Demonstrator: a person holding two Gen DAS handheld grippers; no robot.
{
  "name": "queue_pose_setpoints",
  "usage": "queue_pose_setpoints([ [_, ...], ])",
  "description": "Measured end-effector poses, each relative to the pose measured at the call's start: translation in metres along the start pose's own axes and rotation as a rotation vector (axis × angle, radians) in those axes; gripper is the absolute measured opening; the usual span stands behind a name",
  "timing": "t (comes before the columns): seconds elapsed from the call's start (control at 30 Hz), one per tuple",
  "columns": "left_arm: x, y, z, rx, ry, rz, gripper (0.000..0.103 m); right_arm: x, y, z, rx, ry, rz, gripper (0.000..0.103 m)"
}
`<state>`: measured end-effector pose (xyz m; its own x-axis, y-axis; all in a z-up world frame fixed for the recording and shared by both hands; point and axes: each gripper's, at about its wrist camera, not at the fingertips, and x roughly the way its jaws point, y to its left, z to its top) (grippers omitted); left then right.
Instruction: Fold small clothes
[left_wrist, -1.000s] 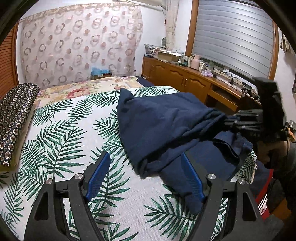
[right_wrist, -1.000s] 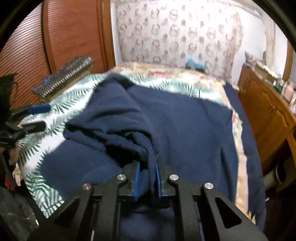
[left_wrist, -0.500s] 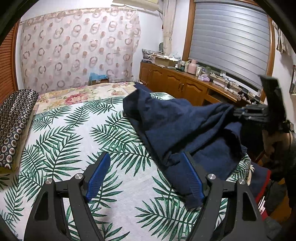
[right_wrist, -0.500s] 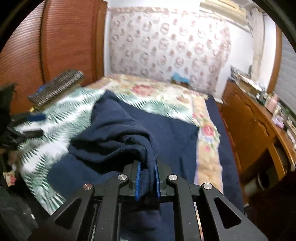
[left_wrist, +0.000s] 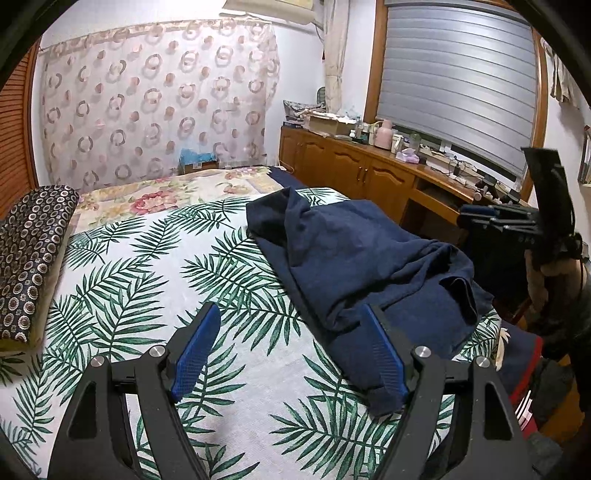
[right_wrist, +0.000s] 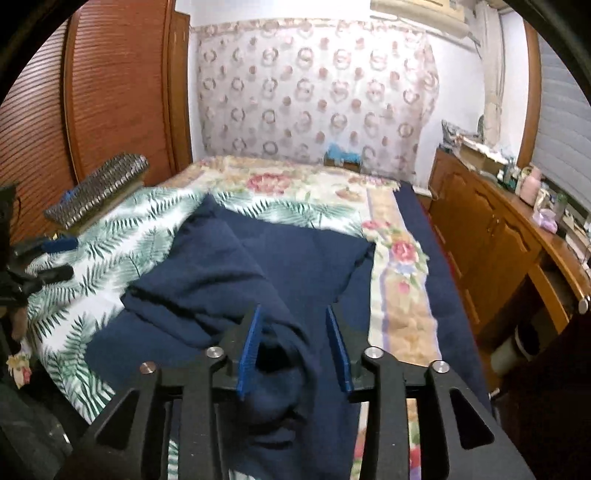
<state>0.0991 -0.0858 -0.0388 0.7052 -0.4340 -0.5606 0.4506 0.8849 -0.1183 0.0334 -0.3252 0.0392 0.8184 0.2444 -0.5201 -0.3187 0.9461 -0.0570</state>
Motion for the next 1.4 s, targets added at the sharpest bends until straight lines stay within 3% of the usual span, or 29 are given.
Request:
queue_pose_setpoints([
  [0.1, -0.002, 0.001, -0.001, 0.0, -0.006, 0.011, 0.079, 0.011, 0.016, 0.005, -0.023, 0.0, 0.033, 0.068],
  [0.7, -0.009, 0.035, -0.011, -0.065, -0.01, 0.068, 0.079, 0.126, 0.098, 0.023, -0.233, 0.195, 0.303, 0.068],
  [0.97, -0.008, 0.038, -0.016, -0.072, -0.001, 0.065, 0.079, 0.16, 0.106, 0.027, -0.249, 0.24, 0.297, 0.067],
  [1.07, -0.007, 0.037, -0.016, -0.072, 0.001, 0.06, 0.079, 0.157, 0.097, 0.031, -0.192, 0.234, 0.35, 0.025],
  [1.13, -0.006, 0.035, -0.017, -0.068, 0.004, 0.054, 0.079, 0.153, 0.092, 0.034, -0.152, 0.199, 0.356, 0.014],
  [1.4, -0.003, 0.03, -0.019, -0.058, 0.014, 0.025, 0.079, 0.125, 0.034, 0.069, -0.014, 0.046, 0.243, 0.01],
])
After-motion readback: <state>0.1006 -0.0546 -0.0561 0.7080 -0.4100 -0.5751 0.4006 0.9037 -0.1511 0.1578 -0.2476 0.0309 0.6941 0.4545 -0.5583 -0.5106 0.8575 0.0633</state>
